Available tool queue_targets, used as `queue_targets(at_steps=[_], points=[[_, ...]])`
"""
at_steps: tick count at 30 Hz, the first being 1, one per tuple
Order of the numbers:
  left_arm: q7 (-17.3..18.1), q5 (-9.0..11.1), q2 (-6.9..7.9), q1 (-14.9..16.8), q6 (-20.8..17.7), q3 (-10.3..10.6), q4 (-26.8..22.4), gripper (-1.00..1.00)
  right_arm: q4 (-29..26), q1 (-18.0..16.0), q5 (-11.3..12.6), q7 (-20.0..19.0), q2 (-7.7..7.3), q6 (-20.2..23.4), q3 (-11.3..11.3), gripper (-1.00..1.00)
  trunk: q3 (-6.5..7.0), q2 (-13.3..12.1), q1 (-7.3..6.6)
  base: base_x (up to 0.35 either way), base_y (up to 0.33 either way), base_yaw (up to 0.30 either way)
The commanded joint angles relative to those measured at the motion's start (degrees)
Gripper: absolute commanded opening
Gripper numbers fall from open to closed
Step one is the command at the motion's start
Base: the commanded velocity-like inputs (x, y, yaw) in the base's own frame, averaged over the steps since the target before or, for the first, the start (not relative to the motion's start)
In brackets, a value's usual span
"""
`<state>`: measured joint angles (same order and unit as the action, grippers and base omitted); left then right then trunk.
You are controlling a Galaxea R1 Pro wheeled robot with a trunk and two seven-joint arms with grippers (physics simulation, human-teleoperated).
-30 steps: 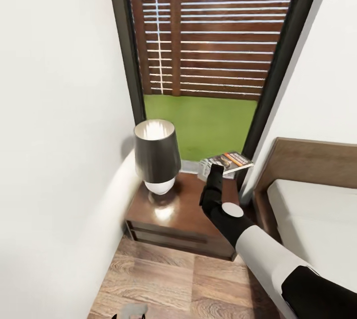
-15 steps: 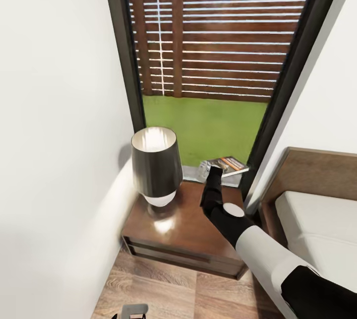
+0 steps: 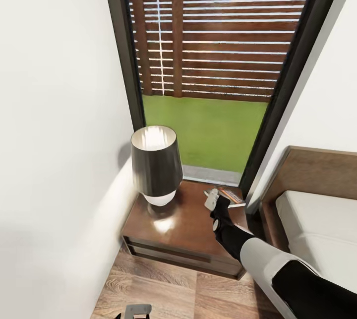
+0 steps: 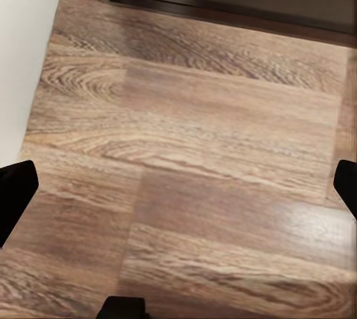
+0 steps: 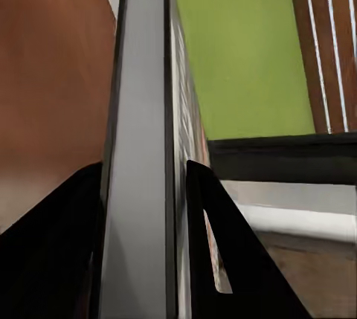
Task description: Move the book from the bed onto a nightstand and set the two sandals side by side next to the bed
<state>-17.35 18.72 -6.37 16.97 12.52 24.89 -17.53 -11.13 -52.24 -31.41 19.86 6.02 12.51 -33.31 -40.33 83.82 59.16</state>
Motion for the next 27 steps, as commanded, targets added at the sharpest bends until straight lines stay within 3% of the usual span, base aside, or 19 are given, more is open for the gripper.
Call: queue_targets(at_steps=[1, 8, 9, 21, 27], points=[[-0.3, 0.4, -0.06, 0.1, 0.2, 0.5, 0.0, 1.00, 0.8, -0.1, -0.3, 0.6, 0.02, -0.1, -0.4, -1.00, -0.22, 0.4, 0.22, 0.000, 0.000, 0.000], [3.2, 0.2, -0.36, 0.0, 0.3, 0.6, 0.0, 1.00, 3.8, 0.0, 1.4, 3.2, -0.01, -5.2, -0.4, -1.00, -1.48, 3.2, 1.76, 0.000, 0.000, 0.000], [3.5, 0.2, -0.34, 0.0, 0.3, 0.6, 0.0, 1.00, 3.9, 0.1, 1.4, 5.1, -0.02, -5.9, -0.4, -1.00, -1.66, 3.6, 1.98, 0.000, 0.000, 0.000], [6.9, 0.1, -0.39, 0.0, 0.2, 1.6, 0.0, 1.00, 3.9, 3.8, 0.5, 13.4, 0.04, -5.9, -0.6, -1.00, -3.81, 8.5, 4.61, 0.000, 0.000, 0.000], [6.9, 0.1, -0.35, 0.0, 0.2, 1.6, 0.0, 1.00, 3.9, 5.2, 0.2, 15.6, 0.11, -5.6, -0.8, -1.00, -4.89, 10.9, 5.93, 0.000, 0.000, 0.000]])
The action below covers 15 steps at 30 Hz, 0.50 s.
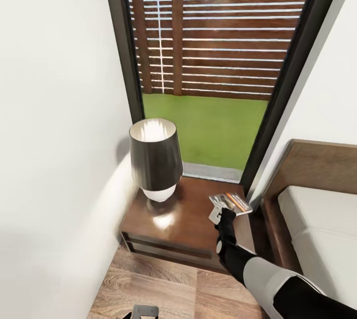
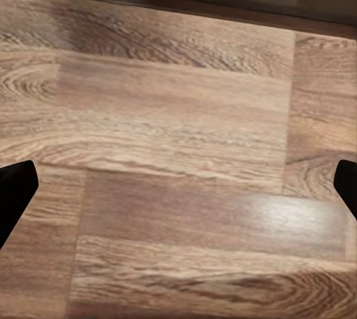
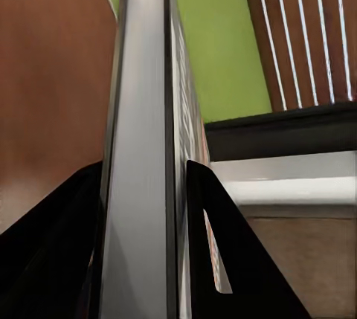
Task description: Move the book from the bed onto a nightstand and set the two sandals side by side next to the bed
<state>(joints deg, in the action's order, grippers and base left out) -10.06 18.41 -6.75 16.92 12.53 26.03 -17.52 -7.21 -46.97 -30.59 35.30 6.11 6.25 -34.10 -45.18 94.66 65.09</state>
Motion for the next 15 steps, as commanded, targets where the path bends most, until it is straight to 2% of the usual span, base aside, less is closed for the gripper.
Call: queue_targets(at_steps=[1, 6, 10, 12, 15], points=[[-0.4, 0.4, 0.03, 0.0, 0.2, 0.5, 0.0, 1.00, 0.0, 0.1, -0.7, 0.5, 0.03, 0.7, -0.1, -1.00, -0.23, 0.4, 0.22, 0.000, 0.000, 0.000], [-0.7, 0.5, 0.14, 0.1, 0.3, 0.4, 0.0, 1.00, 0.0, 1.1, -0.8, 0.9, 0.04, 0.9, -0.6, -1.00, -1.12, 2.4, 1.32, 0.000, 0.000, 0.000], [-0.8, 0.6, 0.22, 0.1, 0.3, 0.4, -0.2, 1.00, 0.0, 1.9, -2.3, 1.7, 0.04, 2.1, -1.3, -1.00, -1.84, 4.0, 2.20, 0.000, 0.000, 0.000], [-0.6, 0.6, 0.24, 0.1, 0.2, 0.4, -0.2, 1.00, -0.3, 3.4, -4.1, 2.6, 0.04, 3.5, -1.5, -1.00, -2.20, 4.8, 2.64, 0.000, 0.000, 0.000], [-0.5, 0.7, 0.24, 0.1, 0.2, 0.4, -0.2, 1.00, -0.3, 3.7, -4.5, 2.8, 0.04, 3.7, -1.6, -1.00, -2.74, 6.1, 3.29, 0.000, 0.000, 0.000]])
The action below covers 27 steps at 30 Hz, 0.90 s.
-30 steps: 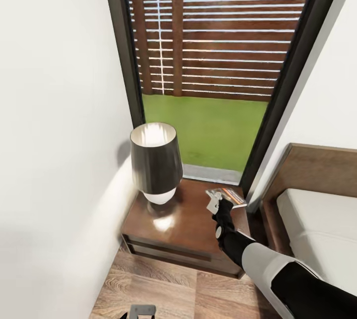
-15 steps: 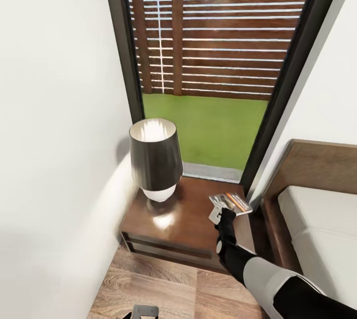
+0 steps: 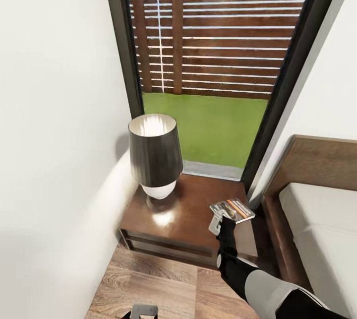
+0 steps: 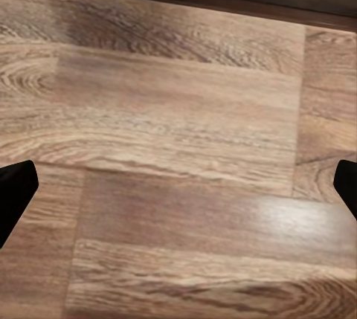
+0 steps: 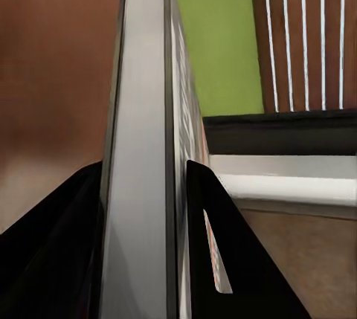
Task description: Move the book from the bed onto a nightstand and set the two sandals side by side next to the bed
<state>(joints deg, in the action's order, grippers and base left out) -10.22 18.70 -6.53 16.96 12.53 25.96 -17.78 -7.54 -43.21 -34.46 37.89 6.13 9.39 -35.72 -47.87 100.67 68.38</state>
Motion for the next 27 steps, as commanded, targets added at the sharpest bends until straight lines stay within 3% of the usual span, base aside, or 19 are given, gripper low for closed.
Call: queue_targets(at_steps=[1, 7, 13, 27], points=[[-0.4, 0.4, 0.02, 0.0, 0.2, 0.5, 0.0, 1.00, 0.0, 0.0, -0.7, 0.2, 0.04, 0.6, 0.0, -1.00, -0.23, 0.4, 0.22, 0.000, 0.000, 0.000], [-0.3, 0.4, 0.02, 0.1, 0.2, 0.5, 0.0, 1.00, 0.0, 0.2, -0.8, 0.3, 0.10, 0.7, 0.0, -1.00, -1.30, 2.8, 1.54, 0.000, 0.000, 0.000], [-0.3, 0.4, -0.04, 0.0, 0.2, 0.5, 0.0, 1.00, 0.1, 0.2, -0.9, 0.2, 0.11, 0.7, -0.1, -1.00, -1.30, 2.8, 1.54, 0.000, 0.000, 0.000], [-0.3, 0.4, -0.05, 0.1, 0.0, 0.5, 0.1, 1.00, -0.2, 0.2, -0.8, -0.9, 0.25, -0.8, -0.1, -1.00, -1.30, 2.8, 1.54, 0.245, 0.000, 0.000]])
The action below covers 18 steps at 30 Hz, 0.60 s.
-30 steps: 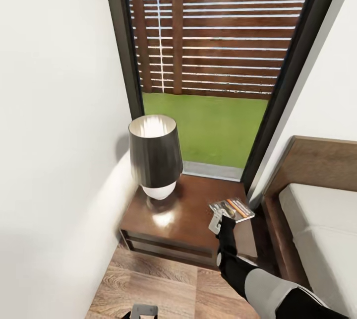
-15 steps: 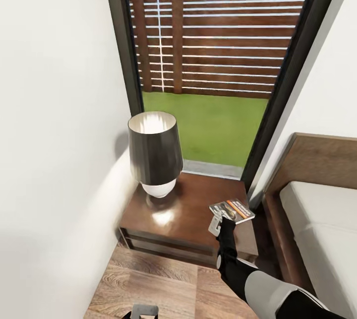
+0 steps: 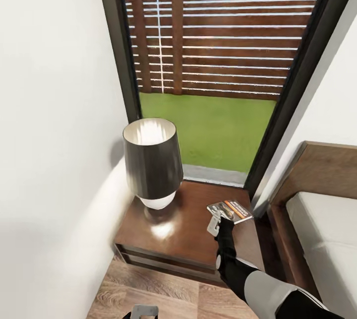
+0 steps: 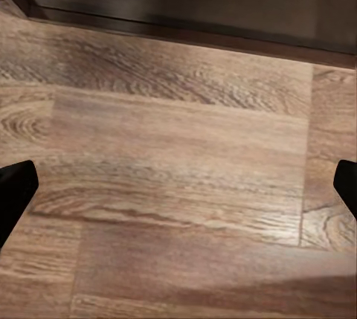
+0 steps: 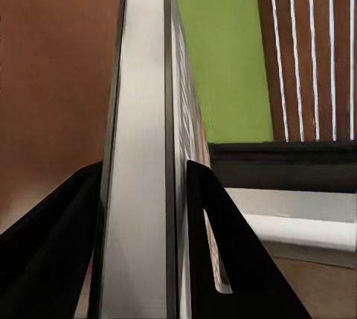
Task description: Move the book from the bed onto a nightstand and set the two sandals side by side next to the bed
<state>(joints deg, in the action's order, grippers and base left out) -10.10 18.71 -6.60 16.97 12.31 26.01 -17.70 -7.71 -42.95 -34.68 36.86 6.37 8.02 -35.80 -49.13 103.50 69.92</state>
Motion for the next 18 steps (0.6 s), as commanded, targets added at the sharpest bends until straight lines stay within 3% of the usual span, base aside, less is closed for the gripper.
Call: queue_targets(at_steps=[1, 7, 18], points=[[-0.4, 0.4, 0.00, 0.0, 0.3, 0.5, 0.0, 1.00, 0.0, 0.0, -0.6, -0.3, 0.01, 0.2, 0.0, -1.00, -0.04, 0.0, 0.00, 0.062, 0.000, 0.000], [-0.4, 0.4, 0.00, 0.0, 0.3, 0.5, 0.0, 1.00, 0.0, 0.0, -0.6, -2.3, 0.04, -0.7, 0.0, -1.00, -0.04, 0.0, 0.00, 0.025, 0.000, 0.000], [-0.4, 0.4, 0.01, 0.0, 0.3, 0.5, 0.1, 1.00, -0.1, 0.0, -0.6, -2.9, 0.05, -1.7, 0.0, -1.00, -2.02, 4.4, 2.42, 0.002, 0.000, 0.000]])
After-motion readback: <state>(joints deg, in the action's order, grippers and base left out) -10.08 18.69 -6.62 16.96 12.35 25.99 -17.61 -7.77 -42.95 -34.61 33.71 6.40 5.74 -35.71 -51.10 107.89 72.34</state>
